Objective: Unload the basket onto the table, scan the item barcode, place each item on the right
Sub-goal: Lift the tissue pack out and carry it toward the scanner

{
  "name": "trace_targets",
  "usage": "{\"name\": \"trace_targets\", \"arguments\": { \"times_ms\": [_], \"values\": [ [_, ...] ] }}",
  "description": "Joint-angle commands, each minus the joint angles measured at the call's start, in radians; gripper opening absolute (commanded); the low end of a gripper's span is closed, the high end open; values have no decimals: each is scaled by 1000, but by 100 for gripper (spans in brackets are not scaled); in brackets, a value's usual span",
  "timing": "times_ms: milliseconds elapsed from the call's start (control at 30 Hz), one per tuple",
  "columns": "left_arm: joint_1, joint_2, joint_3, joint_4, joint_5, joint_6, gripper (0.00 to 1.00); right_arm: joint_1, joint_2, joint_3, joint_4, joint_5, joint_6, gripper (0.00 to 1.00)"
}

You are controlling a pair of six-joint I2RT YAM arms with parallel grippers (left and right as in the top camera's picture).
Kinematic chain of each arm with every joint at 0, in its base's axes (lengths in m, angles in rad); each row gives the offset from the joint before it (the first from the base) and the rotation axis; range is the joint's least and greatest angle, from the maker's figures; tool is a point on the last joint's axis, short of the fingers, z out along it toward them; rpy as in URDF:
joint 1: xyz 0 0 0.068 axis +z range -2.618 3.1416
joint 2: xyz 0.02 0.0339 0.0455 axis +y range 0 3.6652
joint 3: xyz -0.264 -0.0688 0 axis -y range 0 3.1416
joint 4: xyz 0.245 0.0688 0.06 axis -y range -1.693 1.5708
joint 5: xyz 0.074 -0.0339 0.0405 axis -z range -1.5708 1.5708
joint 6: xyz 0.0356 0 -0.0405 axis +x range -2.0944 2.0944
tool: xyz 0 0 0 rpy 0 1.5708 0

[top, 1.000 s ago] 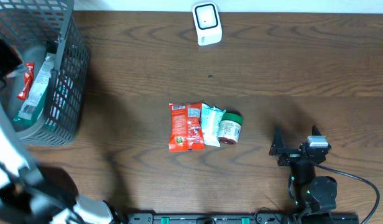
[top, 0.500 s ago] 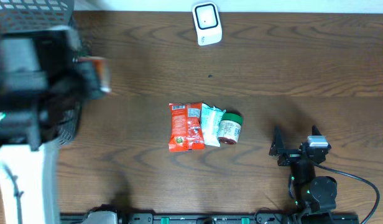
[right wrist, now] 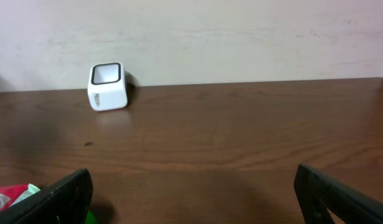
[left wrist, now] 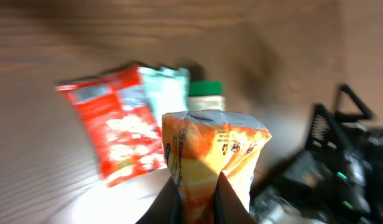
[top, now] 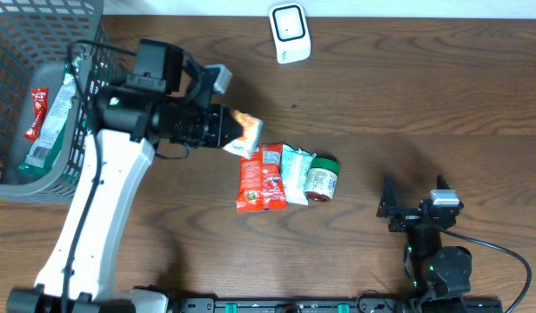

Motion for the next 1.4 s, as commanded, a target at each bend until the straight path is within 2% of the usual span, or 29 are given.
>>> {"name": "trace_targets", "arguments": {
  "times_ms": [0, 233, 333, 433, 467, 533, 633, 933, 1100, 1267, 1367],
  "values": [
    [-2, 52, 1, 2, 169, 66, 8, -12, -4, -1, -3, 12, -4, 99],
    [-14, 122, 1, 16, 167, 66, 7, -12, -5, -1, -3, 12, -4, 99],
    [-47, 135, 1, 51, 112, 55, 7, -12, -5, -1, -3, 12, -4, 99],
    [-96, 136, 1, 81, -121, -63, 7, -12, -5, -1, -3, 12, -4, 99],
    [-131, 136, 1, 88, -334, -154, 7, -12, -4, -1, -3, 12, -4, 99],
    [-174, 137, 1, 92, -555, -227, 7, -12, -4, -1, -3, 12, -4, 99],
    [-245, 142, 1, 121, -758, -277, 7, -12, -4, -1, -3, 12, -4, 99],
    [-450, 243, 0, 312, -1161, -245, 7, -12, -4, -1, -3, 12, -4, 99],
    [-517, 369, 0, 419, -1263, -157, 7, -12, -4, -1, -3, 12, -4, 99],
    [-553, 507, 0, 523, -1455, -27, 7, -12, -4, -1, -3, 12, -4, 99],
    [-557, 572, 0, 582, -1479, 53, 7, -12, -4, -1, -3, 12, -4, 99]
  ]
}}
